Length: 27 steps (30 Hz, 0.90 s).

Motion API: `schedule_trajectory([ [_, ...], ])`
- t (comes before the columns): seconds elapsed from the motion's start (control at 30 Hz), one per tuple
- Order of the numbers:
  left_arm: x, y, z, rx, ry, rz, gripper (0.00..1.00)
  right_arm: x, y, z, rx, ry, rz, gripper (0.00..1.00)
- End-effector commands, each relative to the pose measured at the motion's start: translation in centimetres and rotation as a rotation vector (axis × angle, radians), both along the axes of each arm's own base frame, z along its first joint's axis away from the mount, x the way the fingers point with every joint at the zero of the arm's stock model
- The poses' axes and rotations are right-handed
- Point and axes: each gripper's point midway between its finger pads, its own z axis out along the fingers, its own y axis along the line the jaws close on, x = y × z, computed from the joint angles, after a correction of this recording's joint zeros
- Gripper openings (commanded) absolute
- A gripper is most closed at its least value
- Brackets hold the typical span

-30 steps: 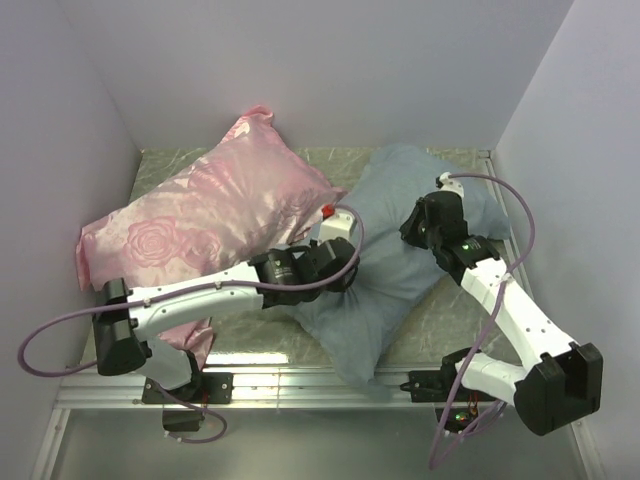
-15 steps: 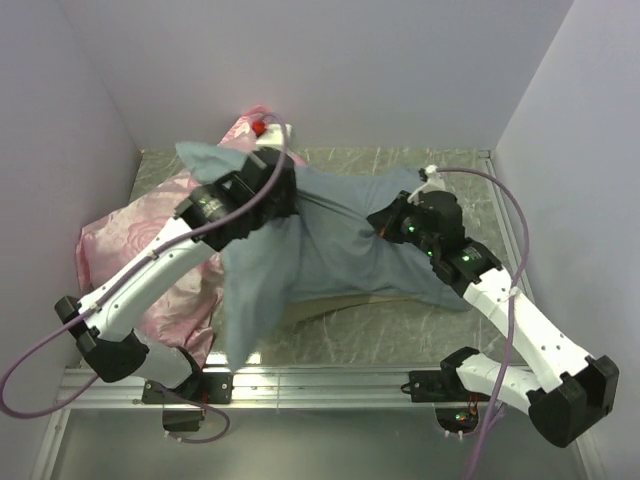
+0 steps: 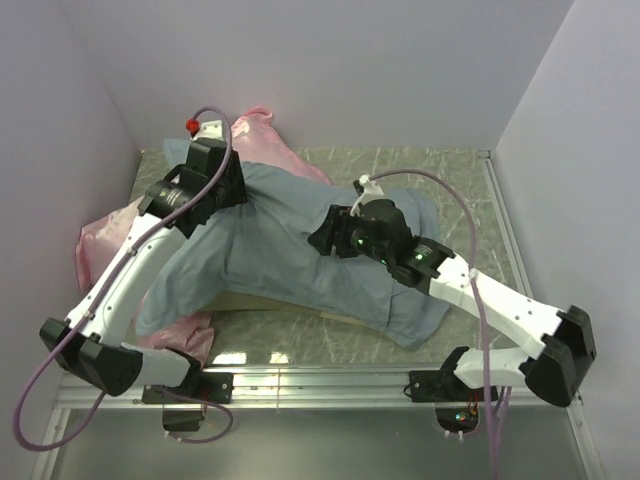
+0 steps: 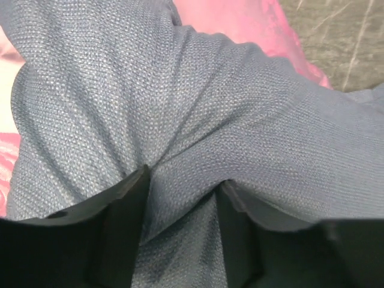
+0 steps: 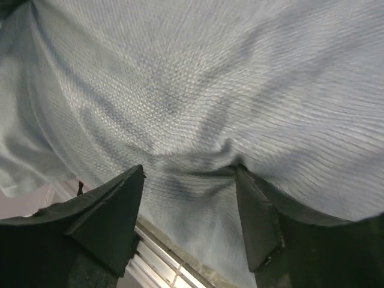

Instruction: Remove the pillowcase from the pillow

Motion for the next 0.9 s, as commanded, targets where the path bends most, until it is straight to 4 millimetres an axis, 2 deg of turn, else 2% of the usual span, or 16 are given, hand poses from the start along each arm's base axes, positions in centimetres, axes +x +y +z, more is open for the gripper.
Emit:
schedule_trajectory([
  [0.0,0.6,-0.3,4.6,-0.085,-0.187,0.007,0.57,0.1,-3.3,3.8,0.007,-0.09,-0.124,0.71],
  [0.1,-0.1,-0.2,5.0,-0.088,-0.197,-0.016,0.72,-0.6,-8.0,6.1,0.012,-0.137,-0.283,0.74],
  [0.13,-0.3,-0.2,5.3,-0.087,-0.203,-0.023,0.79,-0.8,-9.7,4.9,-0.019,-0.107,-0.347,0.75],
  [0.2,-1.0,-0.4,7.0,-0.094,-0.236,-0.055,0.83,-0.8,-13.0,4.6,-0.021,-0.109,-0.454,0.75],
  [0.23,-1.3,-0.4,7.6,-0.092,-0.247,-0.067,0.85,-0.9,-13.9,3.9,-0.024,-0.095,-0.475,0.75],
  [0.27,-1.5,-0.6,8.3,-0.089,-0.256,-0.073,0.86,-1.1,-14.9,1.9,-0.045,-0.056,-0.497,0.75],
  [0.3,-2.2,-0.8,9.6,-0.074,-0.274,-0.077,0.87,-1.0,-16.5,1.7,-0.02,-0.048,-0.534,0.75],
  [0.33,-2.5,-1.1,10.1,-0.07,-0.284,-0.086,0.87,-1.2,-17.2,-0.3,-0.031,-0.023,-0.547,0.74],
  [0.4,-3.6,-3.1,11.6,-0.071,-0.306,-0.131,0.87,-1.2,-19.0,-1.4,-0.013,-0.005,-0.587,0.68],
  [0.43,-4.1,-4.1,11.9,-0.069,-0.308,-0.149,0.87,-1.4,-19.6,-2.9,-0.034,0.02,-0.599,0.67],
  [0.57,-6.5,-11.8,9.8,-0.047,-0.262,-0.288,0.87,-1.9,-20.8,-5.6,-0.05,0.066,-0.637,0.62],
  [0.63,-6.8,-14.9,7.8,-0.057,-0.236,-0.33,0.87,-2.0,-21.1,-6.8,-0.048,0.088,-0.65,0.62],
  [0.7,-8.3,-18.3,5.8,-0.059,-0.206,-0.402,0.87,-2.1,-21.4,-7.4,-0.045,0.1,-0.659,0.61],
  [0.73,-8.2,-20.0,4.0,-0.028,-0.185,-0.409,0.87,-2.1,-21.6,-7.9,-0.045,0.108,-0.664,0.61],
  [0.77,-9.4,-22.0,3.2,-0.023,-0.176,-0.451,0.88,-2.1,-22.0,-8.0,-0.037,0.114,-0.677,0.61],
  [0.87,-10.4,-26.0,-0.1,0.034,-0.149,-0.483,0.9,-2.1,-22.9,-8.1,0.007,0.124,-0.704,0.63],
])
